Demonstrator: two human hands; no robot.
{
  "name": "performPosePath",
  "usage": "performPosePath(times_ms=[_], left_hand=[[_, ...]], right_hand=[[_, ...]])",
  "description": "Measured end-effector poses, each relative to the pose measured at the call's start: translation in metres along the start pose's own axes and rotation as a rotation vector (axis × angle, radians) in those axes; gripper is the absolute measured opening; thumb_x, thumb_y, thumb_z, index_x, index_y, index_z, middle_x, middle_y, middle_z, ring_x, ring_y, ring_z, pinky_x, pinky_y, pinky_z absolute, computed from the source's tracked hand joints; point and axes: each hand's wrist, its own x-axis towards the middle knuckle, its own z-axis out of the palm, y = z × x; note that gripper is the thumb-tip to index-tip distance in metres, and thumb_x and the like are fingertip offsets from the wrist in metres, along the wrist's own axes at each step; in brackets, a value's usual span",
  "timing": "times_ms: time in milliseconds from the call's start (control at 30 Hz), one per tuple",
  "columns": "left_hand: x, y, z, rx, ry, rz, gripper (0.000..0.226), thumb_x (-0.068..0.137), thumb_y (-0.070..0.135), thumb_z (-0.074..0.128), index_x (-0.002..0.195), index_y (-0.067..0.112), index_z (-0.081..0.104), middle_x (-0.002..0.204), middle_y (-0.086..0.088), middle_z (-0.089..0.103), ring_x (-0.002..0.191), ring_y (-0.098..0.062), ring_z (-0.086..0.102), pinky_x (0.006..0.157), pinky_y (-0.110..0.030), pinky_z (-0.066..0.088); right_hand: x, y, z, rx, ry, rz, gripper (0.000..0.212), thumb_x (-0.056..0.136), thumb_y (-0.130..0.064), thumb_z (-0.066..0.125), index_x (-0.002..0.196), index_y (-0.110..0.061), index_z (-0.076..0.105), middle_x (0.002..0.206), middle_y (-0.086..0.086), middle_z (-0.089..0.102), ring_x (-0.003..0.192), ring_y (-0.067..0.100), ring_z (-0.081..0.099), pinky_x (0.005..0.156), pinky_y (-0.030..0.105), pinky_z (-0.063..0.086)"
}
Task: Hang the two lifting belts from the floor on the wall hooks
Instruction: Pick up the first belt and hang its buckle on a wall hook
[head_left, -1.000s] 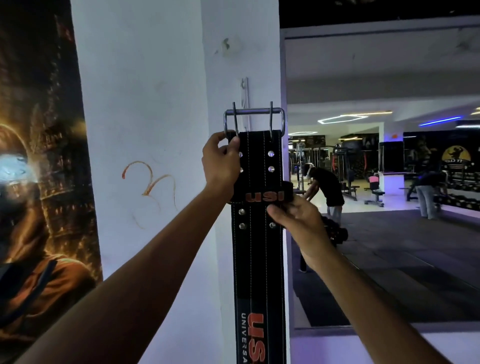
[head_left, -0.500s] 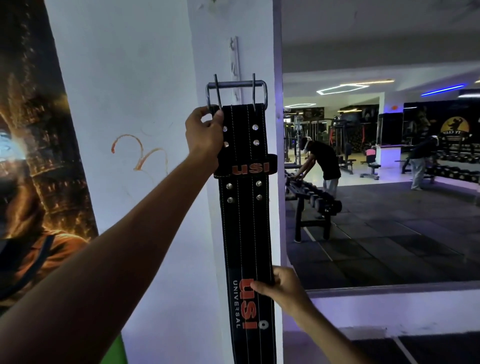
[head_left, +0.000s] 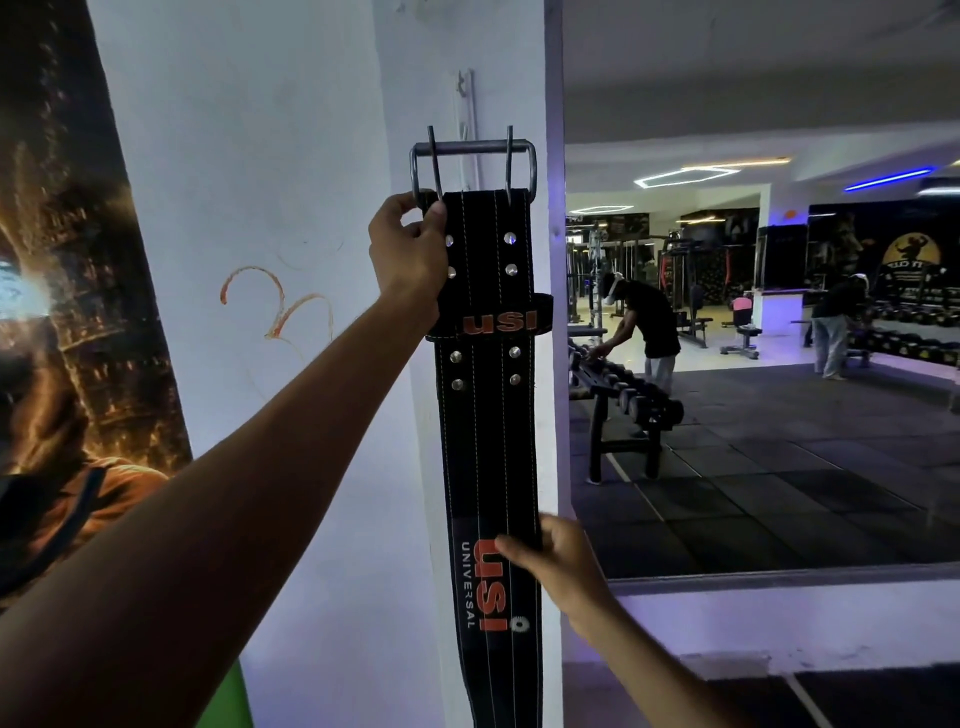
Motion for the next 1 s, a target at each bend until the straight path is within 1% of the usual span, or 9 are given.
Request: performPosePath(times_ms=[67, 167, 267, 433, 500, 600, 733, 867, 1000], left_hand=[[-0.002, -0.003, 0.000, 0.006, 0.000, -0.010, 0.023, 0.100, 0.020, 0.059, 0.121, 0.012, 0.062, 0.087, -0.009, 0.072, 0.065, -0.019, 0.063, 0.048, -0.026, 0.050], [-0.004, -0.002, -0.001, 0.002, 0.000, -0.018, 0.023, 0.100, 0.020, 0.059, 0.122, 0.011, 0.062, 0.085, -0.007, 0.071, 0.062, -0.018, 0.062, 0.047, -0.026, 0.050], [-0.002, 0.000, -0.003, -0.020, 0.002, -0.019, 0.024, 0.100, 0.020, 0.059, 0.123, 0.011, 0.061, 0.082, -0.005, 0.069, 0.060, -0.017, 0.061, 0.049, -0.027, 0.051], [-0.009, -0.001, -0.004, -0.066, -0.010, -0.033, 0.022, 0.100, 0.020, 0.059, 0.121, 0.012, 0.062, 0.082, -0.006, 0.070, 0.065, -0.019, 0.064, 0.060, -0.033, 0.057], [-0.014, -0.001, -0.001, -0.083, -0.030, -0.036, 0.024, 0.100, 0.019, 0.060, 0.122, 0.011, 0.062, 0.082, -0.005, 0.070, 0.066, -0.019, 0.065, 0.059, -0.034, 0.057], [-0.022, 0.002, 0.002, -0.077, -0.060, -0.021, 0.023, 0.101, 0.019, 0.059, 0.122, 0.011, 0.062, 0.083, -0.003, 0.071, 0.070, -0.019, 0.068, 0.062, -0.035, 0.059], [-0.025, 0.007, -0.001, -0.054, -0.025, 0.034, 0.025, 0.102, 0.022, 0.056, 0.125, 0.014, 0.061, 0.086, -0.002, 0.072, 0.074, -0.018, 0.070, 0.066, -0.034, 0.062], [-0.027, 0.008, -0.010, -0.039, -0.040, 0.100, 0.031, 0.101, 0.026, 0.055, 0.132, 0.018, 0.057, 0.091, -0.002, 0.075, 0.081, -0.016, 0.071, 0.082, -0.042, 0.061], [-0.050, -0.020, -0.027, -0.070, -0.099, 0.065, 0.036, 0.100, 0.033, 0.059, 0.134, 0.021, 0.058, 0.093, -0.001, 0.076, 0.082, -0.011, 0.072, 0.076, -0.033, 0.061]], right_hand=[[-0.009, 0.011, -0.001, -0.027, -0.022, 0.029, 0.017, 0.077, -0.017, 0.081, 0.090, -0.017, 0.070, 0.074, -0.011, 0.077, 0.075, 0.004, 0.072, 0.063, 0.012, 0.054], [-0.003, -0.008, -0.009, -0.046, -0.060, 0.007, 0.022, 0.078, -0.030, 0.077, 0.097, -0.021, 0.069, 0.082, -0.010, 0.078, 0.083, 0.006, 0.073, 0.070, 0.014, 0.056], [0.025, -0.062, -0.028, 0.060, 0.066, -0.100, 0.029, 0.089, -0.037, 0.065, 0.114, -0.020, 0.065, 0.093, -0.005, 0.074, 0.087, 0.006, 0.071, 0.080, 0.014, 0.057], [0.067, -0.188, -0.046, 0.184, 0.194, -0.366, 0.035, 0.091, -0.039, 0.062, 0.120, -0.019, 0.061, 0.109, 0.002, 0.070, 0.097, 0.014, 0.070, 0.088, 0.027, 0.058], [0.079, -0.226, -0.041, 0.104, 0.196, -0.388, 0.045, 0.093, -0.037, 0.064, 0.131, -0.016, 0.056, 0.103, -0.005, 0.068, 0.095, 0.007, 0.068, 0.085, 0.025, 0.056], [0.091, -0.256, -0.029, 0.039, 0.193, -0.410, 0.030, 0.091, -0.028, 0.068, 0.118, -0.016, 0.062, 0.085, -0.013, 0.067, 0.073, -0.008, 0.063, 0.064, 0.010, 0.053], [0.094, -0.271, -0.017, 0.093, 0.226, -0.445, 0.020, 0.089, -0.013, 0.071, 0.108, -0.005, 0.068, 0.075, -0.006, 0.070, 0.064, 0.003, 0.065, 0.046, 0.009, 0.048], [0.093, -0.280, -0.009, 0.165, 0.227, -0.440, 0.024, 0.088, -0.011, 0.071, 0.110, -0.001, 0.068, 0.076, -0.002, 0.070, 0.067, 0.010, 0.064, 0.044, 0.010, 0.050], [0.096, -0.279, -0.004, 0.164, 0.228, -0.425, 0.023, 0.088, -0.013, 0.073, 0.109, -0.005, 0.068, 0.076, -0.004, 0.070, 0.068, 0.008, 0.063, 0.041, 0.010, 0.047]])
